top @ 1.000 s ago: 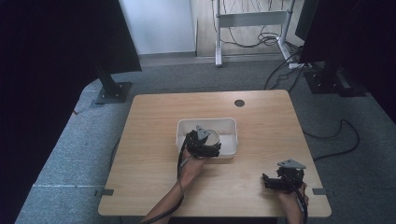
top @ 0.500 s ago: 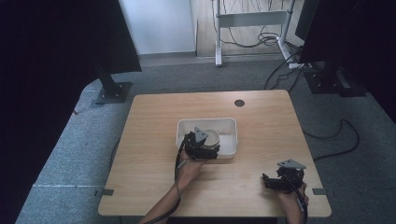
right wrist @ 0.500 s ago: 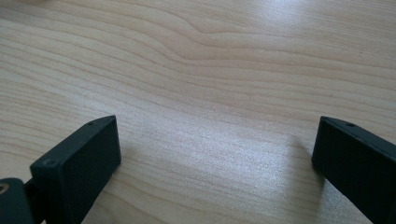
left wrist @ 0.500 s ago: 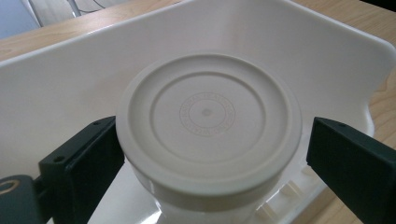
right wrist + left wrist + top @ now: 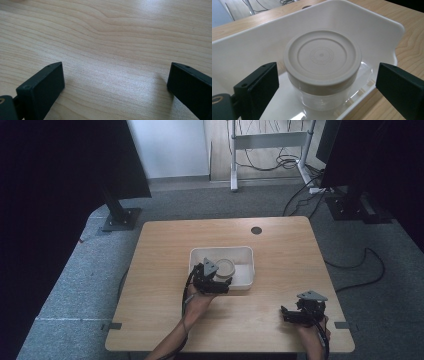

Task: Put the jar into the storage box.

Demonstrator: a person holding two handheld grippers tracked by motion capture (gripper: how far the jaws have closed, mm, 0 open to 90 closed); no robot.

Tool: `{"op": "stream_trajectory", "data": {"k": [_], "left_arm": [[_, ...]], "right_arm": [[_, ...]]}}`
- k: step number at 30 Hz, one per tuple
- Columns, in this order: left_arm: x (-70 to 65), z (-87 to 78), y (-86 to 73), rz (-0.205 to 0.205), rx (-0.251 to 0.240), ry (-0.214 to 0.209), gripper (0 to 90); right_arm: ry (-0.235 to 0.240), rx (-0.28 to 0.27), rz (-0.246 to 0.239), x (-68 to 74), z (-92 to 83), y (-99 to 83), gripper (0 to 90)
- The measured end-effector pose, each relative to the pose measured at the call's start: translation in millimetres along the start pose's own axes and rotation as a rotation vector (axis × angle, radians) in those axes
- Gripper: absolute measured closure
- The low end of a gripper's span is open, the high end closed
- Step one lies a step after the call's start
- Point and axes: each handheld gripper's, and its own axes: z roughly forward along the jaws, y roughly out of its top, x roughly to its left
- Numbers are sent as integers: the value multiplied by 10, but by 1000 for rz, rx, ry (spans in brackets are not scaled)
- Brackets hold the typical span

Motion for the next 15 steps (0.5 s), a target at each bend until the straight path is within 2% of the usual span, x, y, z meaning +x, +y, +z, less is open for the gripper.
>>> {"op": "stream_trajectory", "data": {"k": [7,10,15], "left_arm": [[6,-108,0,4,-21,-47,46],[3,-151,-9,21,-23,-51,47],[33,-242,-35,28,-24,-57,48]], "right_arm": [[0,0,0,0,0,0,6],[0,0,0,0,0,0,6],[0,0,0,0,0,0,6]]}}
